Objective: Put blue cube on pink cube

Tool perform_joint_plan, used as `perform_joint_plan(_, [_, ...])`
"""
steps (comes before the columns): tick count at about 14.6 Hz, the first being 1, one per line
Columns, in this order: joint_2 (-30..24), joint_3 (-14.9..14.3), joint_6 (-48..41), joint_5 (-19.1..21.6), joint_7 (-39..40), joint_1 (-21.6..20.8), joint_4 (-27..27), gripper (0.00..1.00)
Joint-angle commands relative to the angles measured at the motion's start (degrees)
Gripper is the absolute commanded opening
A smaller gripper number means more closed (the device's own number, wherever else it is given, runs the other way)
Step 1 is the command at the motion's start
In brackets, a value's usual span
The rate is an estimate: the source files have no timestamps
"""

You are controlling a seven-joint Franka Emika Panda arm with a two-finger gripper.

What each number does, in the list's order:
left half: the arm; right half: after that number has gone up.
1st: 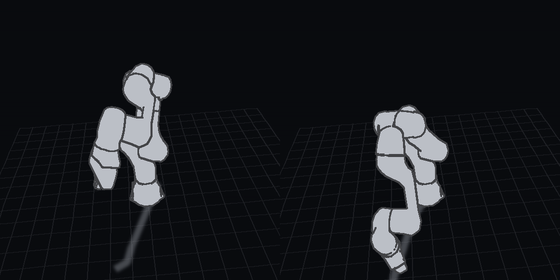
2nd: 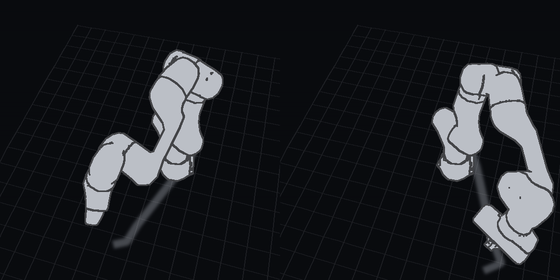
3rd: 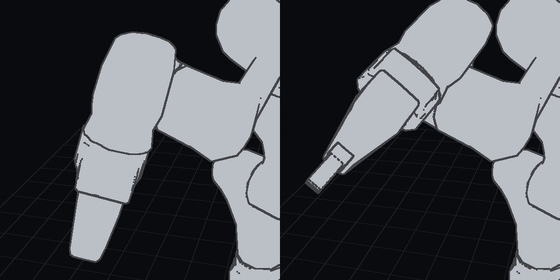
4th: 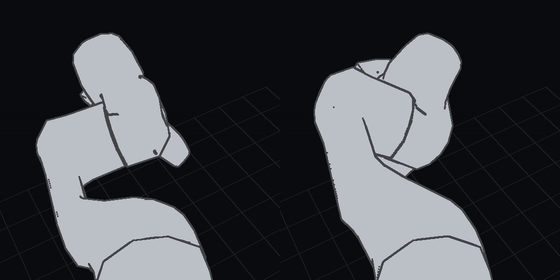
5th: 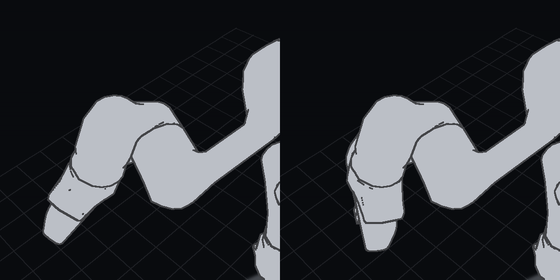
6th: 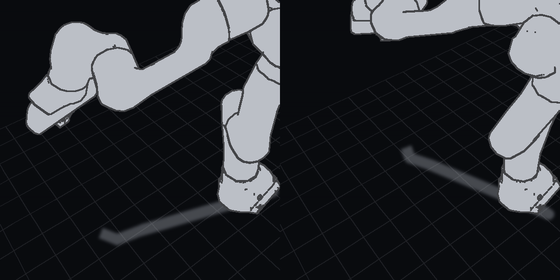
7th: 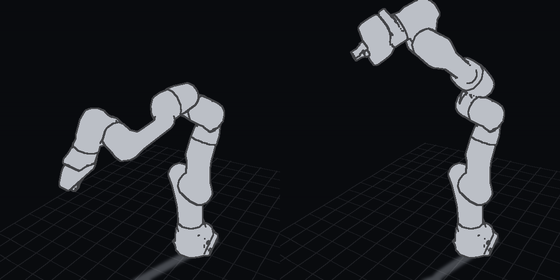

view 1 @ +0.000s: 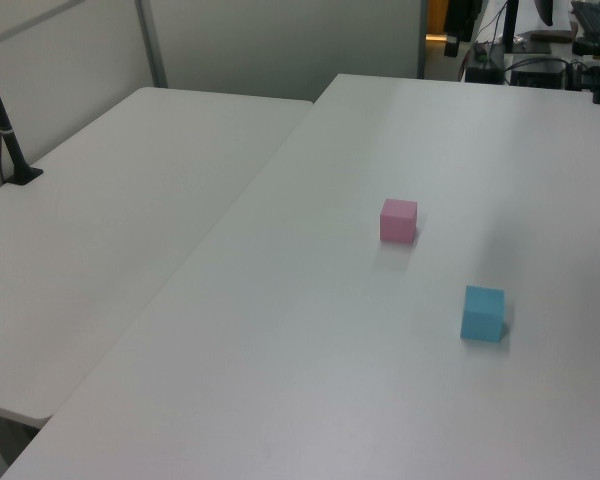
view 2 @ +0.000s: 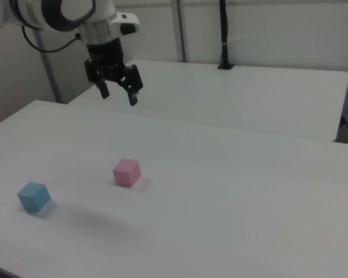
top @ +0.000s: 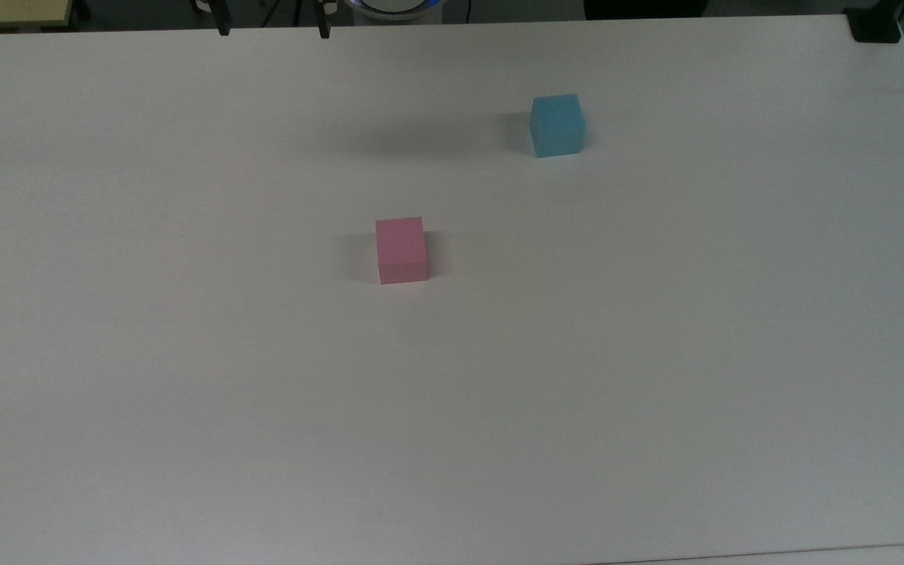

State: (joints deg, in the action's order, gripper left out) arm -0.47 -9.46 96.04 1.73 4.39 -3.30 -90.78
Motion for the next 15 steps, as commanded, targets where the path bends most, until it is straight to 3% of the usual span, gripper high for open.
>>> perform_joint_plan(1, [-0.5,-0.7,-1.5,1.3,-1.3,-0.3,-0.2,1.00])
perform_joint_plan(15, [-0.5,-0.7,-1.5,0.7,-0.3,-0.5,-0.1,1.00])
